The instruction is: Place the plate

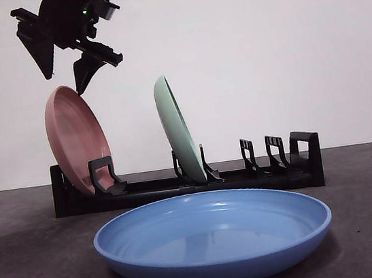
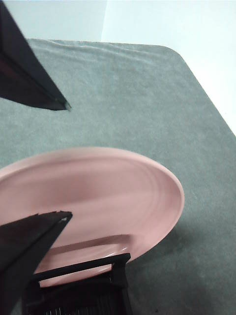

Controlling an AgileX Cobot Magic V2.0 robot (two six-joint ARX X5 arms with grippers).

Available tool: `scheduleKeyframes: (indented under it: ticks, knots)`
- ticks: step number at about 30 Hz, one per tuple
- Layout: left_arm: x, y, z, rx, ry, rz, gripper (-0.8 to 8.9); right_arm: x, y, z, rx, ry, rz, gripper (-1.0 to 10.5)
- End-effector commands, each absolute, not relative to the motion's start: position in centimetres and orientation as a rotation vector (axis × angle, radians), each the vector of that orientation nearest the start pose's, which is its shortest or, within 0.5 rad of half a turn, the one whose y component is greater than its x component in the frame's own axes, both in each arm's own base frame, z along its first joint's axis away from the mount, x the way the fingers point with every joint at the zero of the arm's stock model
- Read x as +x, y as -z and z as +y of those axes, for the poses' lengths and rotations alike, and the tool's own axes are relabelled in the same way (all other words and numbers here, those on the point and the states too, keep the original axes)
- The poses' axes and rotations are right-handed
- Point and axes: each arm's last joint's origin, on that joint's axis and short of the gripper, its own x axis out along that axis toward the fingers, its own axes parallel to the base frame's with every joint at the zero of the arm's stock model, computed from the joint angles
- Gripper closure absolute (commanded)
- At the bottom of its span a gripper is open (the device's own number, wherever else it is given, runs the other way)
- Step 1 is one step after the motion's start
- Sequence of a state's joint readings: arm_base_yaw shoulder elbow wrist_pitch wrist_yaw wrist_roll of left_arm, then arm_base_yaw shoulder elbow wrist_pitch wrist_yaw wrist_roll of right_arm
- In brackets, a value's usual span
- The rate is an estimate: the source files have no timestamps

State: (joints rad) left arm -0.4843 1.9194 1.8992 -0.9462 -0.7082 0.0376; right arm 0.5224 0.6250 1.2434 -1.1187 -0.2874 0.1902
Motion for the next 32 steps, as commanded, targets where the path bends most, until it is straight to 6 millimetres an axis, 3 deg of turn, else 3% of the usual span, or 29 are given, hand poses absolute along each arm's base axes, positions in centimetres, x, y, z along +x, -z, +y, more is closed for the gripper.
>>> scheduleKeyframes:
  ticks: [1, 11, 15, 25, 32]
  knots:
    - [37.72, -32.98, -17.40, 0.583, -0.201, 0.808, 5.05, 4.15, -40.77, 3.36, 0.110, -0.749, 0.564, 5.5]
    - [37.83, -32.91, -17.15, 0.579, -0.193, 0.817, 6.15, 4.12, -40.71, 3.34, 0.108, -0.748, 0.572, 5.5]
    - [37.83, -32.89, -17.18, 0.575, -0.181, 0.820, 7.33, 4.10, -40.68, 3.33, 0.108, -0.747, 0.575, 5.5]
    - [37.87, -32.87, -17.08, 0.576, -0.176, 0.825, 8.05, 4.09, -40.66, 3.33, 0.107, -0.747, 0.577, 5.5]
    - [37.92, -32.89, -17.03, 0.584, -0.174, 0.823, 8.04, 4.09, -40.66, 3.33, 0.107, -0.747, 0.577, 5.5]
